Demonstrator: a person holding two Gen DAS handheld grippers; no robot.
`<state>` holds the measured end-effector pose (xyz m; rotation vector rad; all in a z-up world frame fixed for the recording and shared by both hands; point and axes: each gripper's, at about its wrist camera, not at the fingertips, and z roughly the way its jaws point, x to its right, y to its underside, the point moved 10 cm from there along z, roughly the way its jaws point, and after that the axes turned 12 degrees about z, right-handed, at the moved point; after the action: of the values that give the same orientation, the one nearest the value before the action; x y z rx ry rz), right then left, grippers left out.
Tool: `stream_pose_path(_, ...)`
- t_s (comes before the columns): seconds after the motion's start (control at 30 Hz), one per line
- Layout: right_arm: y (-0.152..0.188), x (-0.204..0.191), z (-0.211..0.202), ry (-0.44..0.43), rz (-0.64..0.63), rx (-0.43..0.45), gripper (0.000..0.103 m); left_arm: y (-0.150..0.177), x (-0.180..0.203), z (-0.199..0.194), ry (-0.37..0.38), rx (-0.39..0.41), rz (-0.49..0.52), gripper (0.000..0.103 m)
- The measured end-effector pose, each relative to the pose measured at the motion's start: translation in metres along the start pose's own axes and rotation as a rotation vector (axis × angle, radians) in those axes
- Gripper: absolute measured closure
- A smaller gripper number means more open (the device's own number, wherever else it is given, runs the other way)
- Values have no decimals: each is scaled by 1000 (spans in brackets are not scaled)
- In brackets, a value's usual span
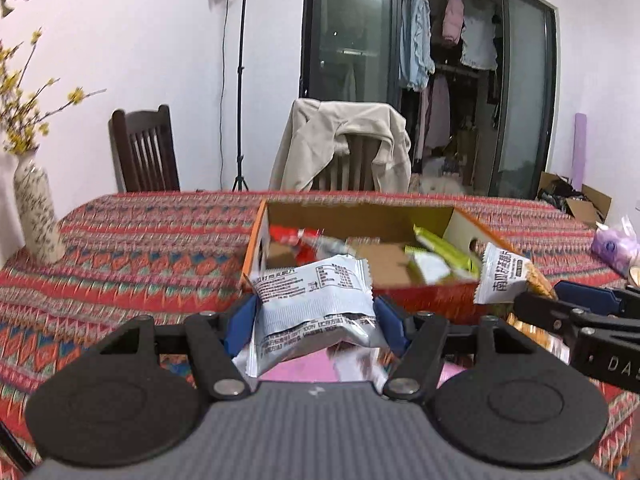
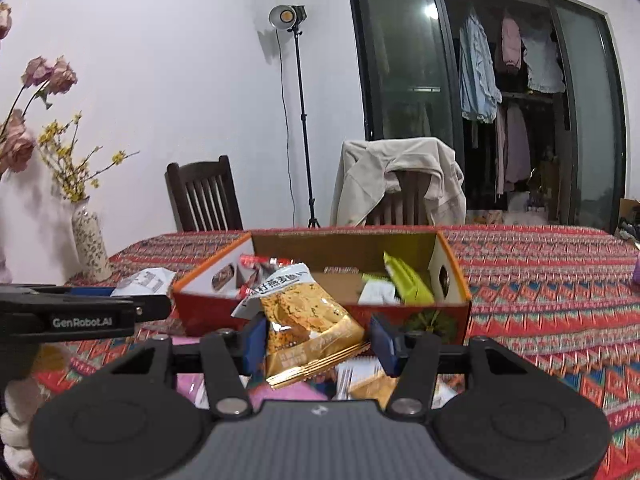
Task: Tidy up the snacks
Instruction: 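Carry the cookie packet and white sachet into the box and open both grippers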
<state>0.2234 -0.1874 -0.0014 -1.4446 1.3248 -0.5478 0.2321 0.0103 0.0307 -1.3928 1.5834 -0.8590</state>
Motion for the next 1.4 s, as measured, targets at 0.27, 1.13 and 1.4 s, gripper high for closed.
stream_pose_path(0.27,-42,-1,37,20,-9,14,49,-39,-1,35,-30,25,-26,37)
stream_pose_path(1.13,-54,39,178,81,13,-63,49,-43,-23,170,-111,-64,-58,37)
stream_pose_path(1.4,-50,46,179,114,28,-65,20,-39,-26,165,-113,-40,-82,0)
